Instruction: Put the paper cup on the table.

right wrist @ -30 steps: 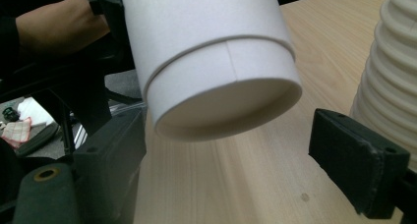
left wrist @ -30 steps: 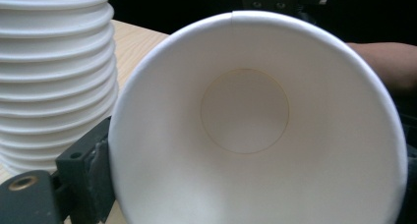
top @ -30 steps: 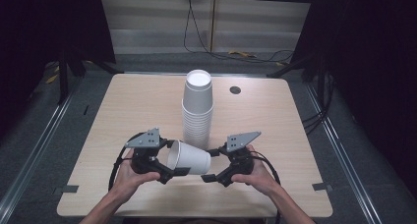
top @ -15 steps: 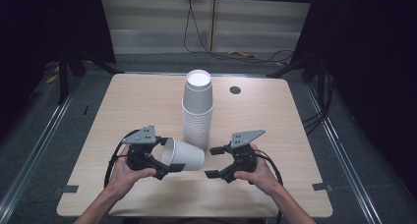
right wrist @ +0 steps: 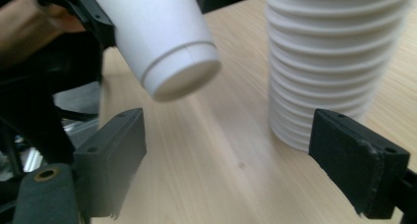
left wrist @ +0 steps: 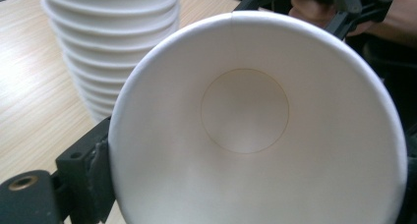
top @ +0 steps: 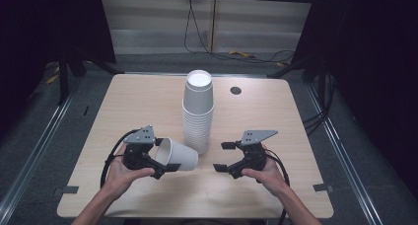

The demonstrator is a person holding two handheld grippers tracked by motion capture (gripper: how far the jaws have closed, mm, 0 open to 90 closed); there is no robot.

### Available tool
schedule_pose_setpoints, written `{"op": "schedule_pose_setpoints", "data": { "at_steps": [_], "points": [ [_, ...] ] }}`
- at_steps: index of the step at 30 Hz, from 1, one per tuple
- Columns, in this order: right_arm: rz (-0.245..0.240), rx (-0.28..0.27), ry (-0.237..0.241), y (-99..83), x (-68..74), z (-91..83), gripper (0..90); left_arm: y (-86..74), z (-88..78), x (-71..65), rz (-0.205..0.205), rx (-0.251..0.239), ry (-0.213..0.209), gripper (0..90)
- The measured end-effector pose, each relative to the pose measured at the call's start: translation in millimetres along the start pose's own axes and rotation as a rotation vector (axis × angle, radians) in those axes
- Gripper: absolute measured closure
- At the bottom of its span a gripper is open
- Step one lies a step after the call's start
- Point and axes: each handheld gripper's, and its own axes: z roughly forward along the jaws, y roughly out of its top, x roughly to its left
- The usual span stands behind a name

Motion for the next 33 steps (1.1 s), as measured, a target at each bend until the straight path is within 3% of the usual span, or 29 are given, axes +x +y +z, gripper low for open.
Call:
{"op": "schedule_pose_setpoints", "data": {
  "at_steps": [2, 10, 23, 27, 29, 33],
  "points": [
    [0.011, 0.004, -0.011, -2.8, -3.5, -1.1, 16.6, -0.4, -1.3, 1.8, 0.011, 0.008, 0.011, 8.1],
    [0.028, -0.025, -0.075, -6.8, -9.4, -9.3, 17.0, -2.0, -10.2, 8.5, -0.018, 0.047, 0.058, 8.1],
    [0.05, -0.052, -0.11, -11.0, -12.0, -12.9, 18.6, 0.1, -34.0, 22.4, -0.077, 0.098, 0.21, 7.9],
    [0.054, -0.051, -0.112, -10.8, -11.4, -14.5, 18.8, -2.5, -38.8, 27.9, -0.067, 0.091, 0.239, 7.6],
    [0.05, -0.045, -0.121, -10.4, -9.8, -15.2, 18.8, -3.3, -39.6, 30.1, -0.059, 0.126, 0.282, 7.6],
    [0.048, -0.037, -0.134, -9.7, -7.1, -17.0, 18.6, -5.8, -42.2, 37.7, -0.063, 0.149, 0.315, 7.5]
  ]
}}
